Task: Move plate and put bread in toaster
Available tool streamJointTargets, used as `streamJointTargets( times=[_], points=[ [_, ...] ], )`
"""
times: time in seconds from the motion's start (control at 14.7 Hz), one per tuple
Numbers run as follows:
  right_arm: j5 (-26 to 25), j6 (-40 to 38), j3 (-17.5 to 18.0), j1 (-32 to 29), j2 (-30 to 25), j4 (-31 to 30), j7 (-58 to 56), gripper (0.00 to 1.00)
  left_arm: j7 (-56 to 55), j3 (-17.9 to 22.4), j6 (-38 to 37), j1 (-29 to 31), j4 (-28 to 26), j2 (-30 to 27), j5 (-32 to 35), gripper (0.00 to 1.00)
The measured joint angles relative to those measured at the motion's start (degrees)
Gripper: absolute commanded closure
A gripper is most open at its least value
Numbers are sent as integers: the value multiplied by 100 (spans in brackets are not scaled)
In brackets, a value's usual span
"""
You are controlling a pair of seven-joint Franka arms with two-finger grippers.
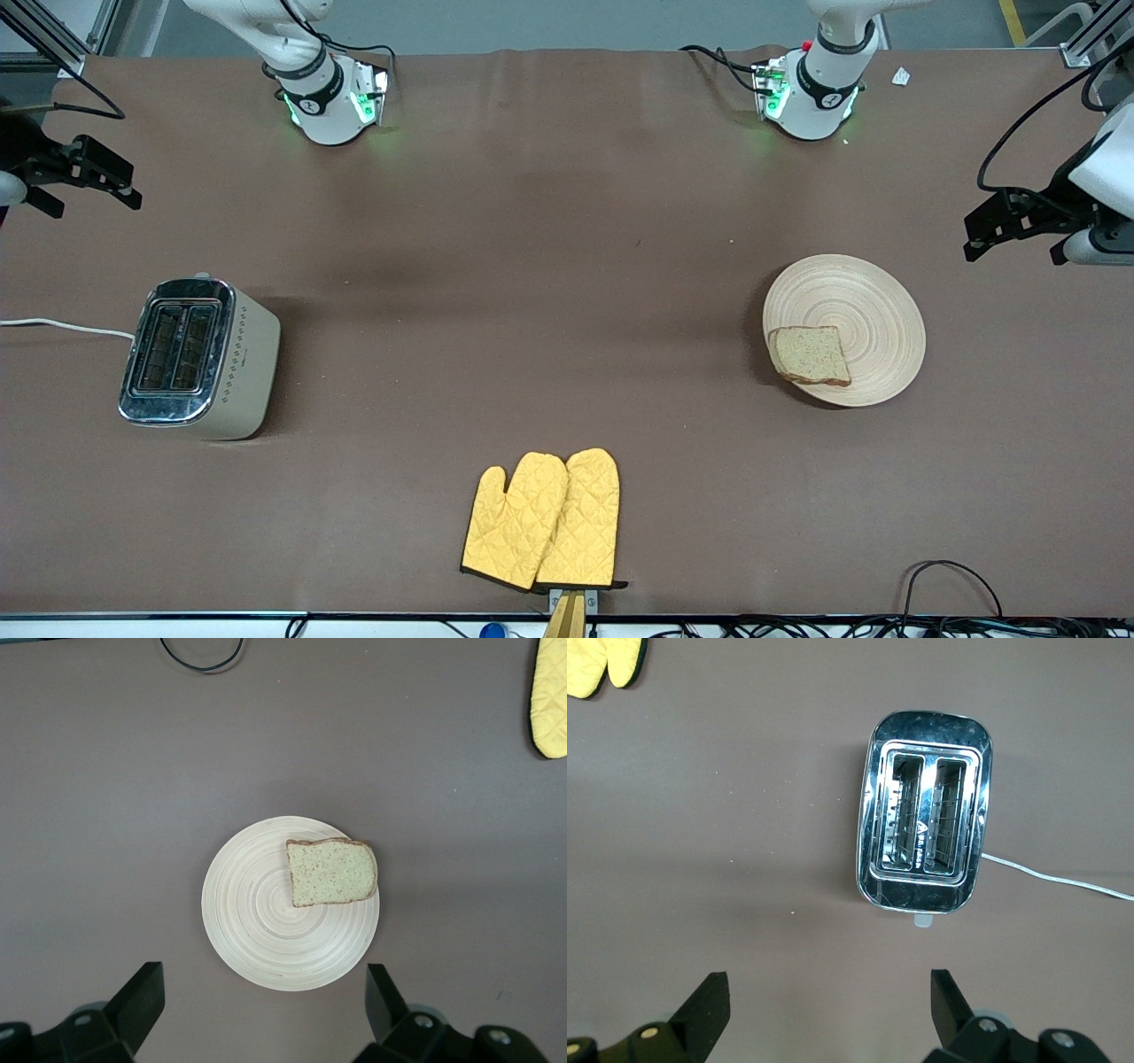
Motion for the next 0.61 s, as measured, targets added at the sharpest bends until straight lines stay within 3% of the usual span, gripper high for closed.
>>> streamJointTargets(
  times=[0.34, 0.61],
  points=[
    [0, 3, 3, 0, 0, 0, 0, 0, 0, 1, -47, 28, 14, 106, 0, 0],
    [0, 4, 5, 0, 1, 0, 0, 0, 130, 19, -59, 221, 2, 510, -21, 0]
  ],
)
